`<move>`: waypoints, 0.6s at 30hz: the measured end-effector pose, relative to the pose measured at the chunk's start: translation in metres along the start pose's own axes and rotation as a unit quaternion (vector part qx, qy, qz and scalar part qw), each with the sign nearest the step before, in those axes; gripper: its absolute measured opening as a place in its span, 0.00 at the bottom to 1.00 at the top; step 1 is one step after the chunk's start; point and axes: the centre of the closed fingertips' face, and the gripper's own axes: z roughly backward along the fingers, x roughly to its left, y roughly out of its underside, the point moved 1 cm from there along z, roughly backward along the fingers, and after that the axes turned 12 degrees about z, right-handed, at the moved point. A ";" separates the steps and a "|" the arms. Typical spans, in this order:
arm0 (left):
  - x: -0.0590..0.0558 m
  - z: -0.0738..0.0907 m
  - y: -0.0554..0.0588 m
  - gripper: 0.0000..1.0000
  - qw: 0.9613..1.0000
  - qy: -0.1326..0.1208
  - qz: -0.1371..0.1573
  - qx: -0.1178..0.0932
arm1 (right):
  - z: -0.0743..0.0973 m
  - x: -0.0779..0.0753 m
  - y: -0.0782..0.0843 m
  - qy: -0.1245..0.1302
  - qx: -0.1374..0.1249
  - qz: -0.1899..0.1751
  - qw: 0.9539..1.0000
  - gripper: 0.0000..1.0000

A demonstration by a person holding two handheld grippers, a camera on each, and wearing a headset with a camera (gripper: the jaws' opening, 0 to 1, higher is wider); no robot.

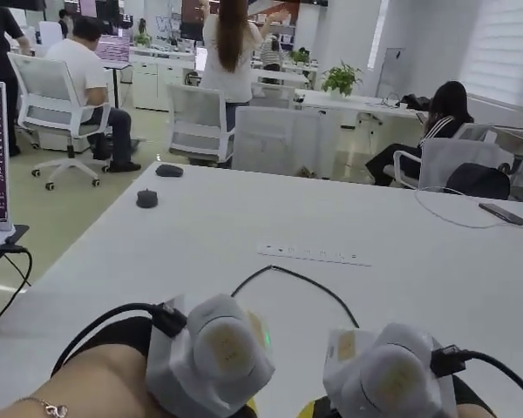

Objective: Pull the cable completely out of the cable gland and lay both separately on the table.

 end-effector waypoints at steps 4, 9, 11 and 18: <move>0.005 -0.002 0.005 0.16 1.000 -0.005 -0.002 0.006 | 0.007 -0.001 0.013 0.006 0.007 -0.009 1.000 0.04; 0.009 -0.003 0.011 0.16 1.000 -0.004 0.008 0.009 | 0.015 -0.005 0.032 0.017 0.019 -0.033 0.999 0.04; 0.010 -0.003 0.013 0.16 1.000 -0.001 0.014 0.010 | 0.016 -0.005 0.037 0.016 0.023 -0.036 0.999 0.04; 0.012 -0.002 0.019 0.16 0.999 0.002 0.024 0.021 | 0.019 -0.006 0.061 0.022 0.059 -0.021 0.998 0.04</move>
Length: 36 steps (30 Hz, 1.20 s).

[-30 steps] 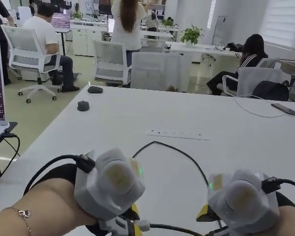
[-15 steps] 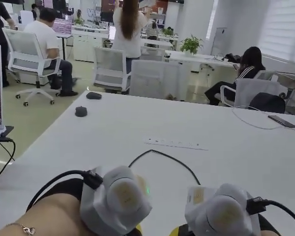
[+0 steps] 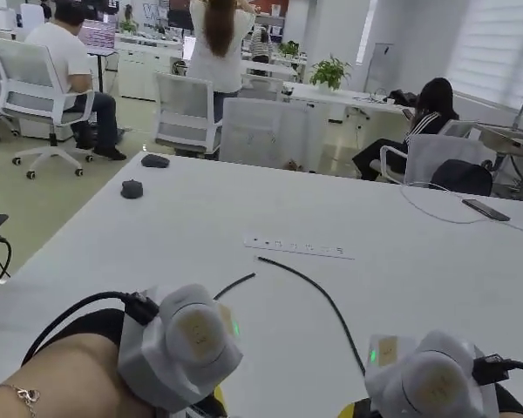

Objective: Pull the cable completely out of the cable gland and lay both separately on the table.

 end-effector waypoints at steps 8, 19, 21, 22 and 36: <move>-0.005 0.004 -0.004 0.16 1.000 -0.002 0.001 -0.008 | -0.003 0.015 0.009 -0.049 0.019 0.020 0.998 0.17; -0.015 0.009 -0.017 0.16 1.000 -0.004 -0.002 -0.028 | -0.010 0.020 -0.076 -0.042 -0.063 0.047 0.996 0.11; -0.017 0.008 -0.014 0.16 1.000 -0.001 -0.009 -0.023 | -0.010 0.018 -0.071 -0.041 -0.052 0.070 0.995 0.04; -0.017 0.008 -0.015 0.16 1.000 0.001 -0.004 -0.026 | -0.011 0.019 -0.068 -0.047 -0.053 0.052 0.996 0.03; -0.010 0.006 -0.007 0.16 1.000 -0.010 0.003 -0.020 | -0.006 0.013 -0.026 -0.029 -0.033 0.016 0.999 0.03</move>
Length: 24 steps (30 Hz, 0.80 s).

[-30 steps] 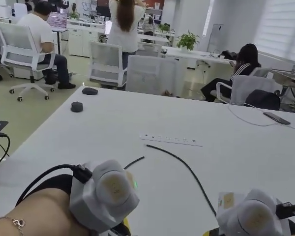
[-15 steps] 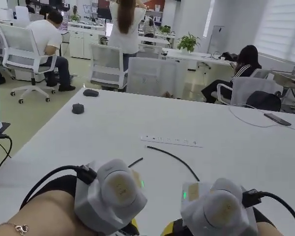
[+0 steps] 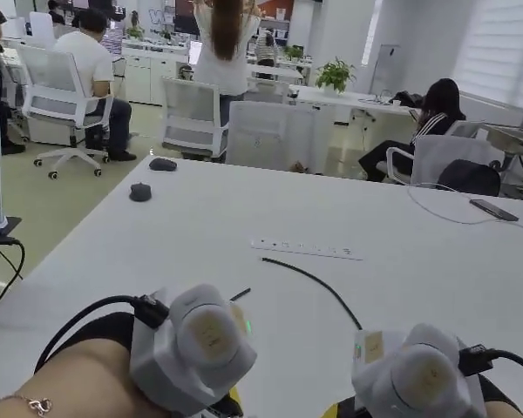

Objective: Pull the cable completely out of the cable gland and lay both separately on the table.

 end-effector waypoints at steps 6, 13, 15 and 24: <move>0.001 0.001 0.001 0.16 1.000 -0.002 0.006 -0.004 | 0.005 -0.006 0.021 0.017 0.027 -0.035 0.999 0.04; 0.002 0.003 0.003 0.16 1.000 -0.006 0.008 -0.005 | 0.001 -0.008 0.038 0.018 0.065 -0.055 0.996 0.04; 0.003 0.005 0.002 0.16 1.000 -0.009 0.009 -0.008 | -0.001 -0.006 0.039 0.016 0.074 -0.049 0.996 0.05; 0.005 0.006 0.002 0.16 1.000 -0.023 0.002 -0.007 | -0.007 -0.006 -0.022 0.003 -0.024 -0.077 0.997 0.30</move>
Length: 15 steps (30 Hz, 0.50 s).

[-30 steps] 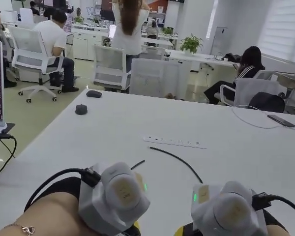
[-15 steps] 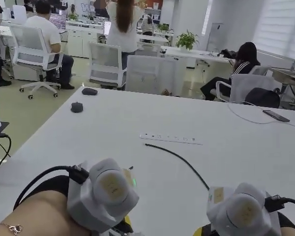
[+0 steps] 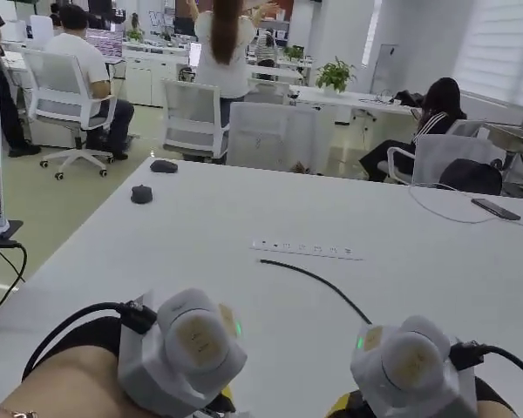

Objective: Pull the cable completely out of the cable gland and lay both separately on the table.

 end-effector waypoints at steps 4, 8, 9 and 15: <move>-0.004 0.000 -0.003 0.16 1.000 0.001 -0.010 0.000 | 0.001 0.006 -0.034 -0.006 -0.040 0.008 0.999 0.24; -0.005 0.000 -0.005 0.16 1.000 0.001 -0.016 -0.005 | -0.006 0.007 -0.040 0.000 -0.021 0.051 0.998 0.17; -0.005 -0.001 -0.005 0.16 1.000 0.001 -0.017 -0.005 | -0.007 0.007 -0.039 -0.003 -0.015 0.058 0.998 0.12; -0.003 0.000 -0.003 0.16 1.000 -0.001 -0.016 -0.002 | -0.009 0.010 -0.026 -0.008 0.005 0.083 0.997 0.04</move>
